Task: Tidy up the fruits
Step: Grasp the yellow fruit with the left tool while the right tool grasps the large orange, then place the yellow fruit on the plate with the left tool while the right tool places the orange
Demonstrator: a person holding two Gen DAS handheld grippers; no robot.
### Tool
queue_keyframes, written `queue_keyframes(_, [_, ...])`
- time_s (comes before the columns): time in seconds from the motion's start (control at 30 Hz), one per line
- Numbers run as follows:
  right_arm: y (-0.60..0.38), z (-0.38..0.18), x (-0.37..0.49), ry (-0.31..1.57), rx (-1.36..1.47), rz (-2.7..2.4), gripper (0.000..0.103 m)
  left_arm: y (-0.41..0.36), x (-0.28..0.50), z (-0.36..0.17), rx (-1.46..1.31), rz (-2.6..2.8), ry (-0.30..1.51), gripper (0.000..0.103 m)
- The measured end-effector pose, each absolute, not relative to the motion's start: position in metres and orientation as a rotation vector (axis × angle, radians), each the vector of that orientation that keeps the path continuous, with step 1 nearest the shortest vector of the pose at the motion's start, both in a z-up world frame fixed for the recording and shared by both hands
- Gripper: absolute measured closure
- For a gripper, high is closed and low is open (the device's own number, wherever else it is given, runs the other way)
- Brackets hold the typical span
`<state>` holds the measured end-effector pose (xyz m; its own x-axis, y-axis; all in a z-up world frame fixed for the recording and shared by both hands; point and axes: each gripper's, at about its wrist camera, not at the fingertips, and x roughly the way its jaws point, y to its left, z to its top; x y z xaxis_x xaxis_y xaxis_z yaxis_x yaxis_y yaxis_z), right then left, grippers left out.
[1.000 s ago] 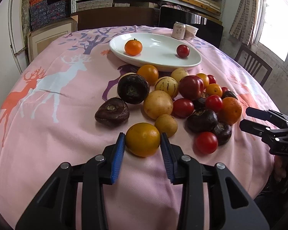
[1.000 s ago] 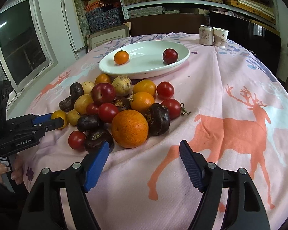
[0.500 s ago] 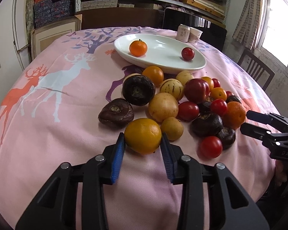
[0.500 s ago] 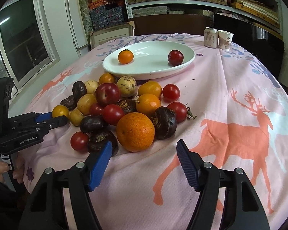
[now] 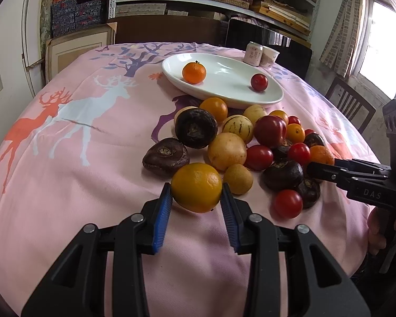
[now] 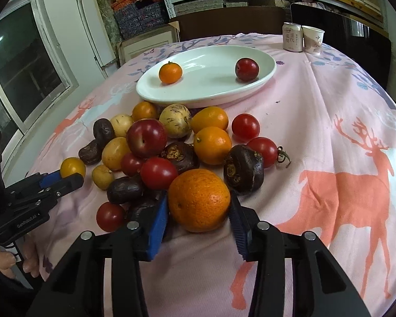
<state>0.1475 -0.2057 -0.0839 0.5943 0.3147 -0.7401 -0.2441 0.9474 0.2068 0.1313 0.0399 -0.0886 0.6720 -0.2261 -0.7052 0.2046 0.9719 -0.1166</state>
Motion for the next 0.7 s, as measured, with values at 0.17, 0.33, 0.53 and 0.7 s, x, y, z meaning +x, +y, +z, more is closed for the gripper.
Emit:
queue_keyframes(0.17, [-0.214,-0.072,0.134,0.807,0.106,0.351,0.059,0.041,0.129,-0.086,-0.03,-0.239,0.788,0.067])
queue_keyframes(0.33, [-0.23,-0.064,0.123,0.774,0.137,0.354,0.059,0.04,0.125,-0.082,-0.031,-0.24,0.781,0.067])
queue_keyframes(0.53, [-0.243,-0.062,0.119,0.764,0.16,0.342,0.059,0.036,0.119,-0.075,-0.023,-0.244,0.766,0.067])
queue_keyframes(0.7, [-0.246,-0.058,0.116,0.742,0.16,0.344,0.059,0.032,0.115,-0.069,-0.016,-0.242,0.752,0.067])
